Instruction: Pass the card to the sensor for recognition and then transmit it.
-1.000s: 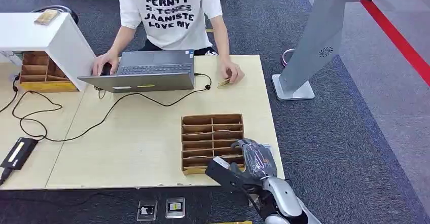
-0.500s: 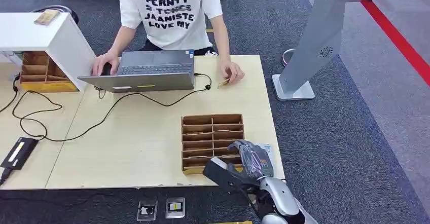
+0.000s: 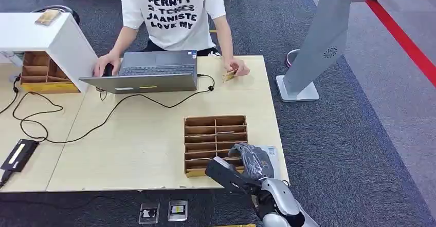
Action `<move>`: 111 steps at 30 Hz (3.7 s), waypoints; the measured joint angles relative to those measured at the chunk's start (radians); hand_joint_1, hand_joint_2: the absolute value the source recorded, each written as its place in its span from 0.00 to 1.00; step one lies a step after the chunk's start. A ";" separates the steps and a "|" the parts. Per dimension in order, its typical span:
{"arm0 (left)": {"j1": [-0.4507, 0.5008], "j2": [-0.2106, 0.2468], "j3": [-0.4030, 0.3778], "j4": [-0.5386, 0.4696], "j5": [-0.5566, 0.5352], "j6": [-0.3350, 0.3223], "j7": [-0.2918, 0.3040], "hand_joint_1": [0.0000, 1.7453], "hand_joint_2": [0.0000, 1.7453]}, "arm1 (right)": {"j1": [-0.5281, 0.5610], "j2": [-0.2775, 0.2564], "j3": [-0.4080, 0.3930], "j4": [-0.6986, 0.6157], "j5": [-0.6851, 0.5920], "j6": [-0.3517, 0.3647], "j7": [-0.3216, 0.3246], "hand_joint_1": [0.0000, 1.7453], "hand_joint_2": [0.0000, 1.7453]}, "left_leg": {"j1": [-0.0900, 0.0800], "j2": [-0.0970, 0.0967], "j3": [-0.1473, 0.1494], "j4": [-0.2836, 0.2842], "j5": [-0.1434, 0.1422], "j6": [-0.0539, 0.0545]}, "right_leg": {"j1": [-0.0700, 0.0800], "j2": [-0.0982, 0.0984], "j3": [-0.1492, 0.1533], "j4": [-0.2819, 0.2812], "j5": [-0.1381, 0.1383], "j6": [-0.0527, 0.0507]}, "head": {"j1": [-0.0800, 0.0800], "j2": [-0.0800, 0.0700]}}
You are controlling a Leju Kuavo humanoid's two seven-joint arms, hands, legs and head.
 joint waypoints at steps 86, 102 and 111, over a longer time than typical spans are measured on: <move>-0.015 -0.010 -0.001 -0.001 -0.049 -0.017 0.014 0.00 0.00 | -0.102 -0.029 -0.072 -0.346 0.159 -0.110 -0.073 1.00 1.00 | 0.000 0.000 0.001 0.000 0.001 0.000 | 0.000 0.000 0.001 0.000 0.000 0.000 | 0.000 0.000; -0.035 -0.020 -0.001 -0.001 -0.061 -0.023 0.031 0.00 0.00 | -0.282 0.057 -0.021 -0.261 0.045 -0.098 -0.198 1.00 1.00 | 0.000 0.000 0.000 0.000 0.001 0.000 | 0.000 0.000 0.001 0.000 0.001 0.000 | 0.000 0.000; -0.039 -0.021 -0.001 -0.001 -0.061 -0.023 0.042 0.00 0.00 | -0.396 0.140 0.011 -0.108 0.005 -0.098 -0.238 1.00 1.00 | 0.000 -0.001 0.000 0.000 0.001 0.000 | 0.000 0.000 0.001 0.001 0.001 0.000 | 0.000 0.000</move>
